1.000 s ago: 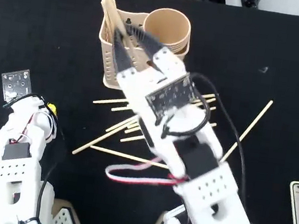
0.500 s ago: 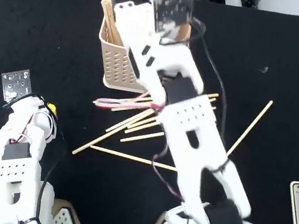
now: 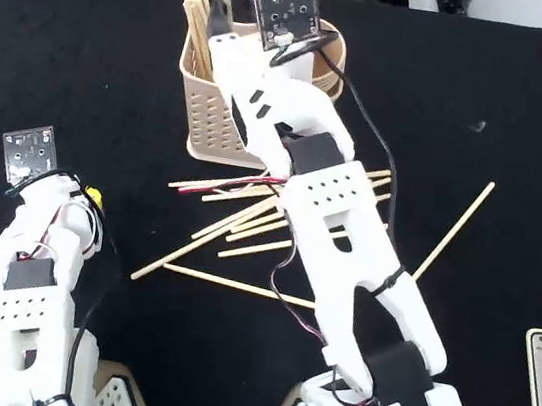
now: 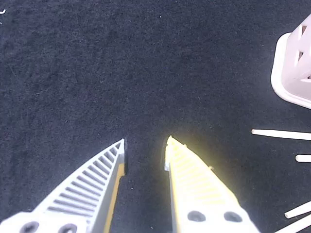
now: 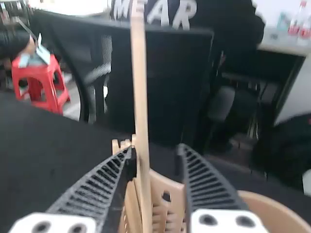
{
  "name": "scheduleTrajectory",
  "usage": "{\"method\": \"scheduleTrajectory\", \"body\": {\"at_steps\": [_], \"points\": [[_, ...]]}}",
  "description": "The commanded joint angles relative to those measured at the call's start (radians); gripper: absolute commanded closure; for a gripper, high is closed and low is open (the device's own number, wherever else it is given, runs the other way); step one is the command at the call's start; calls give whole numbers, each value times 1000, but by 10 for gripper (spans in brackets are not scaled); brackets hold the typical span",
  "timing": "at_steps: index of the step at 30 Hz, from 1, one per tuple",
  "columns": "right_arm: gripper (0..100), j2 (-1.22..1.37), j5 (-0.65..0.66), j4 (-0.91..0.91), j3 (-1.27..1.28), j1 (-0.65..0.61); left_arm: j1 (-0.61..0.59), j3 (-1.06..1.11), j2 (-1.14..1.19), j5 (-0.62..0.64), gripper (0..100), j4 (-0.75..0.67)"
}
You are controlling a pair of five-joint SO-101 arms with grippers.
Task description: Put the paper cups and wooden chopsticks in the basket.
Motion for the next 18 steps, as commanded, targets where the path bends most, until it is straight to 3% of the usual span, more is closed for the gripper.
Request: {"method": "scheduleTrajectory", "body": {"at_steps": [1, 10, 18], "points": [[847, -53, -9, 97, -70, 14, -1, -13, -15, -6, 859, -15], [975, -381, -2, 453, -147, 28, -1, -12, -15, -6, 859, -14], [972, -653, 0, 911, 79, 267, -1, -12, -15, -6, 859, -14]]}}
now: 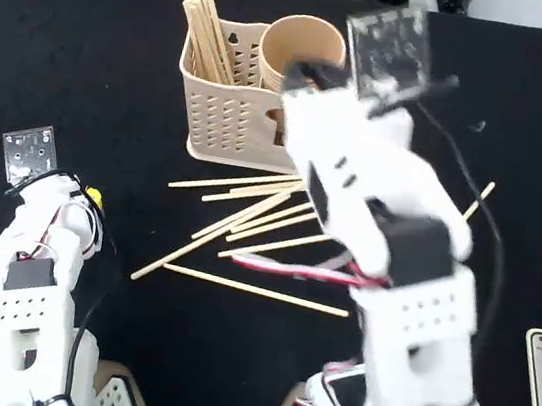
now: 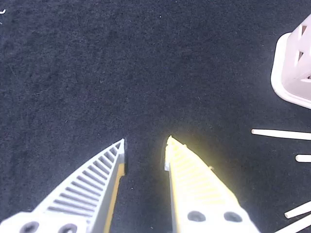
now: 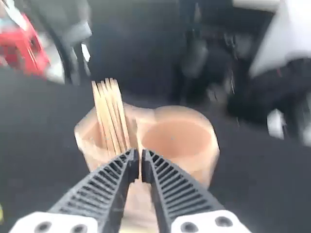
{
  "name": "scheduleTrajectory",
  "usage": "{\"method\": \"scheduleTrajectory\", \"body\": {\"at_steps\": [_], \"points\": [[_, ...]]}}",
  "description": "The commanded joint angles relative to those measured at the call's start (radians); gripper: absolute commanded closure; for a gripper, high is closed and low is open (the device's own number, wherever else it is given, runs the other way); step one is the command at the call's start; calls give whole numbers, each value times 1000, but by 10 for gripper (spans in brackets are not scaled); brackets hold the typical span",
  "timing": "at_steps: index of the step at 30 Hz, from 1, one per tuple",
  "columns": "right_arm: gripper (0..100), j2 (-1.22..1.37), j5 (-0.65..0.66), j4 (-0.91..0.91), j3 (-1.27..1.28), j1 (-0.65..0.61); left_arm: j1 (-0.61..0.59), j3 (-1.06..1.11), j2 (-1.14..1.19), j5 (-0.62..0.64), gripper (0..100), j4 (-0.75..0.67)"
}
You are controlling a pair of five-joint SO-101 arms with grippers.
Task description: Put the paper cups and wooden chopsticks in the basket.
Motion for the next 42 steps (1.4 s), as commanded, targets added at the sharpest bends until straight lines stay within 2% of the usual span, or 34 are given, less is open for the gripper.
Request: {"method": "scheduleTrajectory", "body": {"at_steps": [1, 4, 7, 9, 11, 14, 17, 21, 28, 36, 39, 42], "points": [[972, -113, 0, 141, 128, 166, -1, -12, -15, -6, 859, -15], [972, -124, 68, 81, 352, 384, -1, -12, -15, -6, 859, -15], [972, -99, 180, -89, 604, 586, -1, -12, -15, -6, 859, -15], [953, -68, 226, -193, 727, 672, -1, -12, -15, -6, 859, -15], [884, -25, 245, -242, 791, 718, -1, -12, -15, -6, 859, -15], [793, 61, 238, -255, 806, 726, -1, -13, -15, -6, 859, -15], [814, 159, 190, -285, 780, 732, -1, -12, -15, -6, 859, -15], [825, 303, 115, -344, 693, 806, -1, -10, -15, -6, 859, -15], [828, 641, 110, -368, 484, 813, -1, -10, -15, -6, 859, -15], [828, 868, 121, -161, 228, 801, -1, -10, -15, -6, 859, -15], [832, 901, 180, -126, 200, 786, -1, -10, -15, -6, 859, -12], [932, 895, 206, -126, 197, 784, -1, -12, -15, -6, 859, -11]]}}
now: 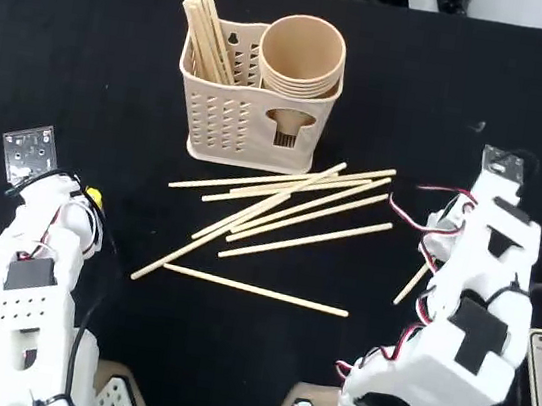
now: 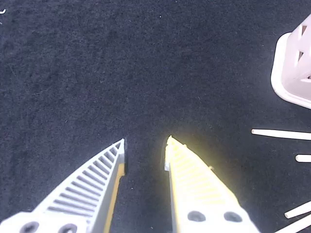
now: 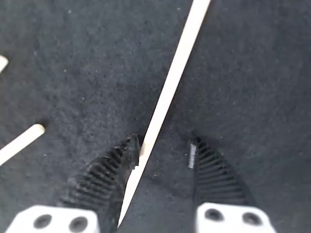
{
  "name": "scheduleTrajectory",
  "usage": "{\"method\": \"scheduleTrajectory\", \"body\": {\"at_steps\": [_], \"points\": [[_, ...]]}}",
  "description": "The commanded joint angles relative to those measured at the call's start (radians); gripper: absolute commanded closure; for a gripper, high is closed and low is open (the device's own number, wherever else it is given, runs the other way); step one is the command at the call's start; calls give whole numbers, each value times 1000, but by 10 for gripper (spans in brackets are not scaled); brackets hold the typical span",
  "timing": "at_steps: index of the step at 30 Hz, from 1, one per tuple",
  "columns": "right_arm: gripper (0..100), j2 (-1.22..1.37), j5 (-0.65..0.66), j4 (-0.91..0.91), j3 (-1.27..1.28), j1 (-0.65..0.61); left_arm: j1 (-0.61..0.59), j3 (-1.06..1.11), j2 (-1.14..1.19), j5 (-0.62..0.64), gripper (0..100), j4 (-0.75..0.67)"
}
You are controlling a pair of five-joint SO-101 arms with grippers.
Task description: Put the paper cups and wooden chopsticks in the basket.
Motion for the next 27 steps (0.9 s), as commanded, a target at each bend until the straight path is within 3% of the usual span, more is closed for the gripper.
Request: {"method": "scheduleTrajectory", "body": {"at_steps": [1, 7, 14, 18, 21, 23, 27], "points": [[978, -8, 31, 6, -31, -17, -1, -12, -15, -6, 859, -11], [988, -153, 34, 14, 1, -11, -1, -12, -15, -6, 859, -15], [988, -496, 54, 35, 153, -32, -2, -13, -15, -6, 859, -15], [988, -740, 249, 158, 196, -92, -2, -12, -15, -6, 859, -15], [988, -895, 568, 296, 272, -198, -4, -13, -15, -6, 859, -15], [988, -974, 707, 356, 335, -256, -7, -15, -15, -6, 859, -15], [988, -1061, 827, 361, 456, -359, -7, -15, -15, -6, 859, -15]]}}
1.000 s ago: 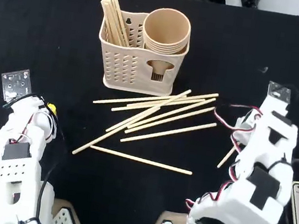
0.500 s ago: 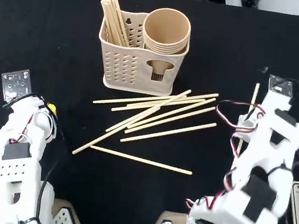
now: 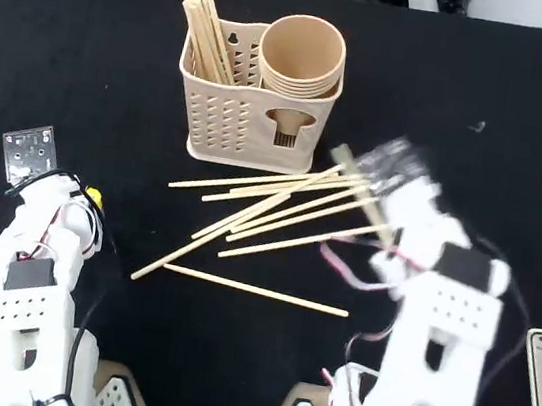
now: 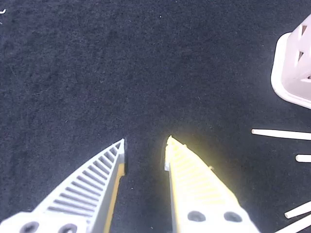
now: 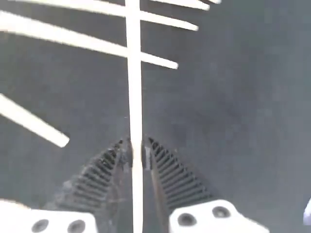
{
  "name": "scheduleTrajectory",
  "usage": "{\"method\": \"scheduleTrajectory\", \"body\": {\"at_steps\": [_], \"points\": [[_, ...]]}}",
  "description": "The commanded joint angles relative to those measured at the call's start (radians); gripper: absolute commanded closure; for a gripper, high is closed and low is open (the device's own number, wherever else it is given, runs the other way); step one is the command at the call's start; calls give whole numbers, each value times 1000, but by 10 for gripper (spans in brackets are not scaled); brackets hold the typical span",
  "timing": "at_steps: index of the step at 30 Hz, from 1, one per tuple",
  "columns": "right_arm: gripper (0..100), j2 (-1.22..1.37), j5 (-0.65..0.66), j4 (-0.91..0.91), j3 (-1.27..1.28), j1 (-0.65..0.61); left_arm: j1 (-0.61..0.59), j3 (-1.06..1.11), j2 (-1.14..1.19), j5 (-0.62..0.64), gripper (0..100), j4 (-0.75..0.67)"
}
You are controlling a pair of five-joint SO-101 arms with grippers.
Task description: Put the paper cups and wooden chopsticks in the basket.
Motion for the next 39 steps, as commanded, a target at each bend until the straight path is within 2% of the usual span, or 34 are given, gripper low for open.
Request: {"method": "scheduleTrajectory", "body": {"at_steps": [1, 5, 8, 13, 16, 26, 31, 39], "points": [[988, -82, 126, 14, 74, -100, -8, -15, -15, -6, 859, -15], [988, -84, 195, 14, 159, -224, -8, -15, -15, -6, 859, -15], [988, -82, 198, -5, 177, -344, -8, -15, -15, -6, 859, -15], [985, -62, -2, -124, 182, -517, -10, -15, -15, -6, 859, -15], [918, 12, -52, -141, 182, -592, -10, -15, -15, -6, 859, -15], [778, 272, -72, -157, 116, -641, -10, -15, -17, -6, 859, -15], [765, 286, -72, -170, 127, -730, -10, -15, -17, -6, 859, -15], [766, 504, -146, -402, 153, -735, -10, -13, -17, -6, 859, -15]]}}
